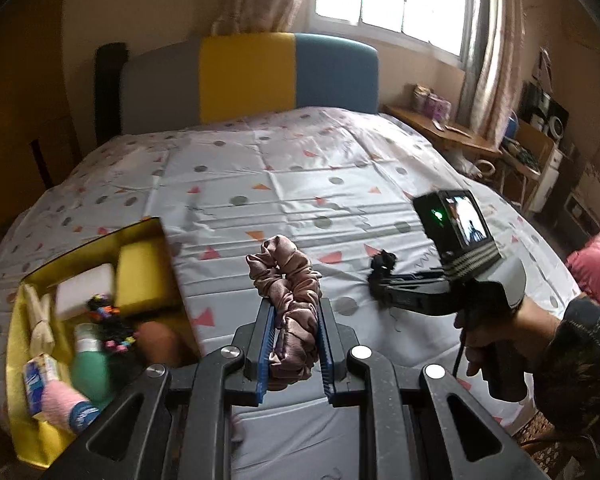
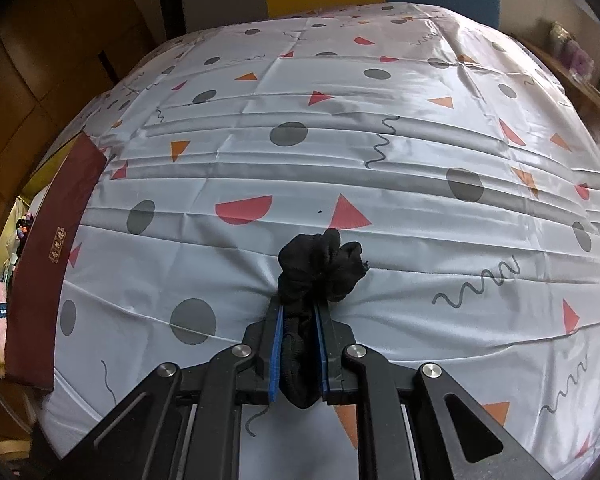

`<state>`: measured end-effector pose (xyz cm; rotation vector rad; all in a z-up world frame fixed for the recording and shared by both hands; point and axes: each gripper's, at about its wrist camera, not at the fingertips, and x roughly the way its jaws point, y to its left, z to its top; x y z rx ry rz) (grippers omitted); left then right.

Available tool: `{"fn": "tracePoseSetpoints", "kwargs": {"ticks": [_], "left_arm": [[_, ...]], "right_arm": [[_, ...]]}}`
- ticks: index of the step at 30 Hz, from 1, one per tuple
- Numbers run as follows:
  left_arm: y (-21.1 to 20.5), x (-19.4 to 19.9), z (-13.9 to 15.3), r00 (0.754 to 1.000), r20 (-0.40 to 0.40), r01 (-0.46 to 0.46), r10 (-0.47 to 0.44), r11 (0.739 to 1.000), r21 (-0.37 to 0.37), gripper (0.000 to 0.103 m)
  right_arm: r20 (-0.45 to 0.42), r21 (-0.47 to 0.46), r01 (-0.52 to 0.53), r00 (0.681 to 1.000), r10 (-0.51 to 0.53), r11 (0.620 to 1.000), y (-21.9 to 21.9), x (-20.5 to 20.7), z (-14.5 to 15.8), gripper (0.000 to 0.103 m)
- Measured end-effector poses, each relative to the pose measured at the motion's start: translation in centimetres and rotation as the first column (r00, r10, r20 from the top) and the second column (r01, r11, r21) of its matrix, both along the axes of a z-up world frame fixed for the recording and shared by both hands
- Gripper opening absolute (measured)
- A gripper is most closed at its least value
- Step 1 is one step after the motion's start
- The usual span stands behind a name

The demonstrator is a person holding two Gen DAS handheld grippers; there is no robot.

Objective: Organize soft objects
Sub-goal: 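Carry the pink scrunchie into the tray and open the left gripper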

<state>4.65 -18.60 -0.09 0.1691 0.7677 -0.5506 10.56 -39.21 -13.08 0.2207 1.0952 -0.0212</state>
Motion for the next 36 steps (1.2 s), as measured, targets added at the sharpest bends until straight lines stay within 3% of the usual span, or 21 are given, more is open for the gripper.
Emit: {"fn": "tracePoseSetpoints", "kwargs": {"ticks": [13, 31, 36], "left_arm": [[6.5, 1.4, 0.9, 0.989, -0.003, -0.148, 0.148, 0.989, -0.023, 0.019], [10.9, 2.8, -0.5, 0.968, -0.051, -0.246, 0.245, 0.969, -0.018, 0.019], [15.5, 4.1, 0.4, 0.939, -0.087, -0.338, 0.331, 0.938, -0.080, 0.019]], "right_arm": [[0.022, -0.046, -0.031, 0.999, 0.032, 0.998, 0.6, 0.0, 0.0, 0.013], [0.024, -0.074, -0.049, 0.998, 0.051, 0.996, 0.9, 0.1, -0.1, 0.013], [0.023, -0.077, -0.051, 0.998, 0.052, 0.996, 1.0, 0.1, -0.1, 0.013]]}}
